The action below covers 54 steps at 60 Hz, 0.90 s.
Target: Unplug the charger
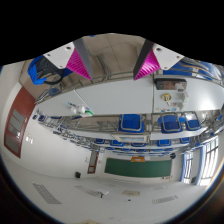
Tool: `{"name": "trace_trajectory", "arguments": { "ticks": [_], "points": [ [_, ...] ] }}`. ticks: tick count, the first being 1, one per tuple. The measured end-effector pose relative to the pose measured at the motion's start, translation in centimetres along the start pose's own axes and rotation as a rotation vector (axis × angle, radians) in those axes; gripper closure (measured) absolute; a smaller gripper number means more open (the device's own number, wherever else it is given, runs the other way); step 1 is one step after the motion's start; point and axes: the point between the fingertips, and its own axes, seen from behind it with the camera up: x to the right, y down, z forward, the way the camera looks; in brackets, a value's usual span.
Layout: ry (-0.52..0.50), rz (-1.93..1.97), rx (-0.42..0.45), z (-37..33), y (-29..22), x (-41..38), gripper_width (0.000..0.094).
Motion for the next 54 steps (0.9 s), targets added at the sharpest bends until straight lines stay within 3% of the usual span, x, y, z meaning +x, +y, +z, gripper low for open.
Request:
{"name": "trace_trajectory", "arguments": {
  "ticks": [15, 28, 41, 54],
  "points": [
    [0.000, -0.037, -0.047, 2.6, 5.0, -3.4, 0.0086],
    [-0.159, -0.029, -0.022, 3.7, 9.1, -13.5, 0.0085],
    [-0.344, -0.029, 0.060, 8.4, 8.3, -28.7, 0.0086],
    [-0.380, -0.027, 0.093, 15.3, 6.0, -38.5, 0.0089]
  ]
}}
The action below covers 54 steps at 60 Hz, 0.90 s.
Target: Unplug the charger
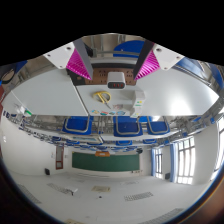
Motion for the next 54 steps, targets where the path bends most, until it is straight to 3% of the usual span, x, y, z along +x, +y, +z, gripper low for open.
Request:
{"name": "trace_trajectory", "arguments": {
  "ticks": [6, 12, 23, 30, 38, 50, 51, 54],
  "points": [
    [0.017, -0.016, 0.013, 3.9, -0.4, -1.1, 0.0111],
    [0.030, -0.010, 0.019, 6.8, -0.5, -1.1, 0.0194],
    [0.052, -0.016, -0.017, 9.6, 0.5, -0.9, 0.0465],
    [0.054, 0.007, 0.001, 9.4, 0.7, -1.0, 0.0534],
    [0.063, 0.017, -0.009, 9.7, 0.7, -0.7, 0.0675],
    [0.051, 0.039, -0.030, 9.5, 0.2, -0.8, 0.0708],
    [0.046, 0.048, -0.015, 9.1, -1.3, -0.8, 0.0709],
    [0.051, 0.024, 0.146, 7.2, -7.1, -0.1, 0.0712]
  ]
}}
